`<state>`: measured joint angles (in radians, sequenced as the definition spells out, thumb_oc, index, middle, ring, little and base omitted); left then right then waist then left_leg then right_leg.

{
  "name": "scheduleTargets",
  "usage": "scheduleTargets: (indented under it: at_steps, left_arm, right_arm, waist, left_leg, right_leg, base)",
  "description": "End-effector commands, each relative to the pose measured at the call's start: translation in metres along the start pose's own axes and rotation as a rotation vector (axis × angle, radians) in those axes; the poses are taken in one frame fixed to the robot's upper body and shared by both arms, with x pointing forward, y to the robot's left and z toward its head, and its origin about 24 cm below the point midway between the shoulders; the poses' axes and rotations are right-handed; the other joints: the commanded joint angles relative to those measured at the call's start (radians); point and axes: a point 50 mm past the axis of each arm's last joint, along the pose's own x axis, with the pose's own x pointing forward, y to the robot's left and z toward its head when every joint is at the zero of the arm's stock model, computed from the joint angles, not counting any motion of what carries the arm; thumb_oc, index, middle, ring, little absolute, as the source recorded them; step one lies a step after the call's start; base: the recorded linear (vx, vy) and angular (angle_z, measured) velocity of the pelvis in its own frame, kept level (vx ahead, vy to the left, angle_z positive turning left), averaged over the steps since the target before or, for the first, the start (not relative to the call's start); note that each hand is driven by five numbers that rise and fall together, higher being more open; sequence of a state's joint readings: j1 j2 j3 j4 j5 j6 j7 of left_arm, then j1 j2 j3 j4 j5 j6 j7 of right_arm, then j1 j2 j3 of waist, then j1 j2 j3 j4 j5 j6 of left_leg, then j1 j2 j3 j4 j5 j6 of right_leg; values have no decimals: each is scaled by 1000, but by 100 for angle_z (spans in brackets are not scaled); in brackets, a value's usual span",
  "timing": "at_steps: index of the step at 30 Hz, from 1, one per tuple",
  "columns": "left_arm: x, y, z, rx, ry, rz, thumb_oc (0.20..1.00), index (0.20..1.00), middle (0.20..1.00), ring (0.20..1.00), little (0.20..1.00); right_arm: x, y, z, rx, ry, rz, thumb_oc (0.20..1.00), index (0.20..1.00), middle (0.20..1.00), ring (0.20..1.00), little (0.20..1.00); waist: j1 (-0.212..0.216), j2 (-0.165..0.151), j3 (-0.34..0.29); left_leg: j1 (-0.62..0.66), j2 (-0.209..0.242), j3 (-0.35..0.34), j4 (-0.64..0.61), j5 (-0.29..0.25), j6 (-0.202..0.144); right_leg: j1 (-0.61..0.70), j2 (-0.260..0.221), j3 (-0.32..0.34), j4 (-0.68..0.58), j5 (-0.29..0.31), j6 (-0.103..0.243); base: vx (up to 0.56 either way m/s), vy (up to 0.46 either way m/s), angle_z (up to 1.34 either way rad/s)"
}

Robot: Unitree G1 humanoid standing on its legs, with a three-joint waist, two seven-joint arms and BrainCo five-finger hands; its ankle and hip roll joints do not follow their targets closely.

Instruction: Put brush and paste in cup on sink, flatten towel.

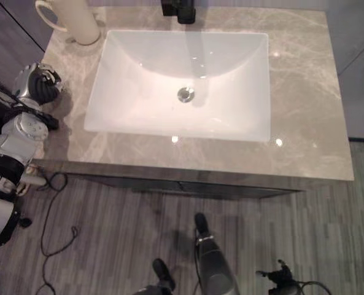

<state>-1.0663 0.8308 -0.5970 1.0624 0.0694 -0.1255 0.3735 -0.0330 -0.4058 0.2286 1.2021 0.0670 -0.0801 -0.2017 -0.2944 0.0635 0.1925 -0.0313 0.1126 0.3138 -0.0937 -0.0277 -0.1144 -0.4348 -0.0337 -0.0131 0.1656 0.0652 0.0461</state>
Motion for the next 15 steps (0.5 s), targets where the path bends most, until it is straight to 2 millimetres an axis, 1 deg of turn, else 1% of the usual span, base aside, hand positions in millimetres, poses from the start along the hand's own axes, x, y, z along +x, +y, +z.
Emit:
scheduleTargets:
  at_steps: [1, 2, 3, 4, 7, 11, 13, 14, 15]
  left_arm:
    - [3, 18, -10, 18, 29, 50, 200, 200, 200, 200, 200]
    - [2, 6, -1, 0, 7, 24, 200, 200, 200, 200, 200]
    - [3, -3, 11, -17, -14, 5, 200, 200, 200, 200, 200]
    - [-6, -53, 73, -225, -173, -268, 200, 200, 200, 200, 200]
    - [-8, -55, 69, -245, -166, -274, 200, 200, 200, 200, 200]
    - [-10, -54, 69, -270, -175, -266, 200, 200, 200, 200, 200]
    - [-11, -50, 71, -294, -199, -251, 200, 200, 200, 200, 200]
    - [-13, -44, 73, -319, -232, -225, 200, 200, 200, 200, 200]
    - [-13, -44, 73, -319, -232, -225, 200, 200, 200, 200, 200]
  right_arm:
    - [-6, 5, -22, -12, 55, 57, 1000, 1000, 1000, 1000, 1000]
    - [-7, -2, -33, -12, 99, 49, 1000, 1000, 1000, 1000, 1000]
    - [-8, -7, -40, 2, 122, 42, 1000, 1000, 1000, 1000, 1000]
    - [-13, -32, -54, -41, 111, 35, 1000, 1000, 1000, 1000, 1000]
    - [-14, -31, -56, -46, 121, 42, 1000, 1000, 1000, 1000, 1000]
    - [-14, -30, -57, -43, 135, 47, 1000, 1000, 1000, 1000, 1000]
    - [-15, -26, -60, -67, 143, 63, 1000, 1000, 1000, 1000, 1000]
    - [-16, -23, -63, -80, 152, 80, 1000, 1000, 1000, 1000, 1000]
    - [-16, -23, -64, -81, 152, 81, 1000, 1000, 1000, 1000, 1000]
  waist:
    - [-15, -31, -27]
    - [-7, -30, -28]
    - [1, -26, -30]
    - [-59, -99, 67]
    - [-50, -102, 53]
    - [-41, -106, 44]
    - [-31, -111, 39]
    - [-19, -116, 36]
    - [-20, -117, 36]
  left_leg:
    - [118, -16, -56, 6, -44, 8]
    - [118, -17, -69, 6, -40, 12]
    - [116, -16, -81, 6, -38, 13]
    - [-78, -37, -107, 424, -200, 45]
    - [-67, -35, -107, 418, -203, 46]
    - [-52, -34, -107, 412, -205, 49]
    - [-38, -33, -114, 407, -207, 49]
    - [-26, -31, -122, 401, -207, 50]
    - [-24, -31, -123, 400, -207, 50]
  right_leg:
    - [2, -86, 37, -83, 114, 126]
    - [17, -94, 23, -94, 116, 129]
    - [29, -103, 7, -102, 116, 131]
    - [41, -202, 116, -22, 96, 159]
    - [55, -206, 111, -29, 98, 162]
    - [64, -206, 107, -26, 97, 164]
    - [80, -208, 98, -24, 91, 166]
    - [100, -210, 88, -27, 89, 167]
    - [101, -210, 87, -27, 89, 167]
  base:
    - [-39, 37, -7]
    - [0, 0, 0]
    - [101, -16, 6]
    - [102, -19, 11]
    - [64, -23, 9]
    - [35, 0, 8]
    - [39, 2, 3]
    - [36, -1, 1]
    - [0, 0, 0]
